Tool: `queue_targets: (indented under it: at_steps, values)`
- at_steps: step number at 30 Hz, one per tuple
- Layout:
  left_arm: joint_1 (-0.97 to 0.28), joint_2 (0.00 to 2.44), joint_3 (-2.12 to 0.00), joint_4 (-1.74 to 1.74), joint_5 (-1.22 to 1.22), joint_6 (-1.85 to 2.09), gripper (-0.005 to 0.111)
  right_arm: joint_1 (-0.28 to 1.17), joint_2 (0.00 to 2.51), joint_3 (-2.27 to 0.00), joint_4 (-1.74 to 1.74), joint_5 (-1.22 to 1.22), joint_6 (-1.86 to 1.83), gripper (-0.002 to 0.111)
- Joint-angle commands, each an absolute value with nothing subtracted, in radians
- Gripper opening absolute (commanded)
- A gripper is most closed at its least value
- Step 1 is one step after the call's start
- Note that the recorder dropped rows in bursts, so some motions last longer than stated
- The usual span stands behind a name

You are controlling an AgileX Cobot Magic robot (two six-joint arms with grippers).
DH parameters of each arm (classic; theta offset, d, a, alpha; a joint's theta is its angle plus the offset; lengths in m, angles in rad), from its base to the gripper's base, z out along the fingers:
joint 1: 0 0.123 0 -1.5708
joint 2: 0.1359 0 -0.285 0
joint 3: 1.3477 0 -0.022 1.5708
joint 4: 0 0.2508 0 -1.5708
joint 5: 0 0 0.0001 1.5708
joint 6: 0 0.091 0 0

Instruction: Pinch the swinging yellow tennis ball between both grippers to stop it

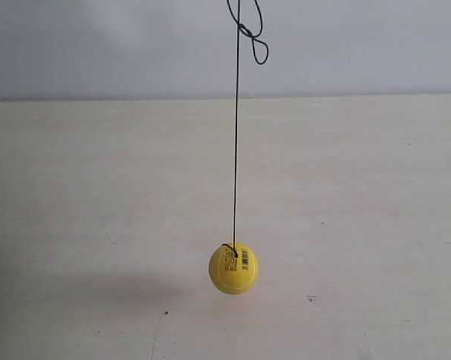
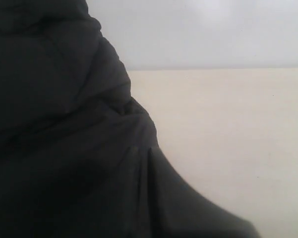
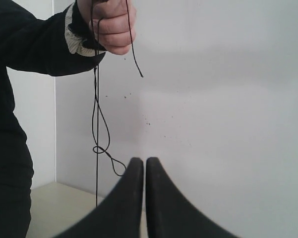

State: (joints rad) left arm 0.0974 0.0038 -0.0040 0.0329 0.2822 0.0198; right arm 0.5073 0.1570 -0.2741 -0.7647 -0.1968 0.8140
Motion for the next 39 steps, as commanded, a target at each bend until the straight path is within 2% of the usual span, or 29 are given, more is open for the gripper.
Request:
queue_targets:
  at_steps: [1, 32, 39]
  values:
    - [0.101, 0.0, 0.0, 0.034, 0.292, 0.017, 0.005, 0.51, 0.151, -0.269, -0.764, -0.195, 0.813, 0.0]
    - [0.101, 0.0, 0.0, 0.038, 0.292, 0.017, 0.005, 0.51, 0.151, -0.269, -0.764, -0.189, 0.808, 0.0]
    - [0.101, 0.0, 0.0, 0.038, 0.292, 0.017, 0.005, 0.508, 0.143, -0.267, -0.604, -0.187, 0.695, 0.0]
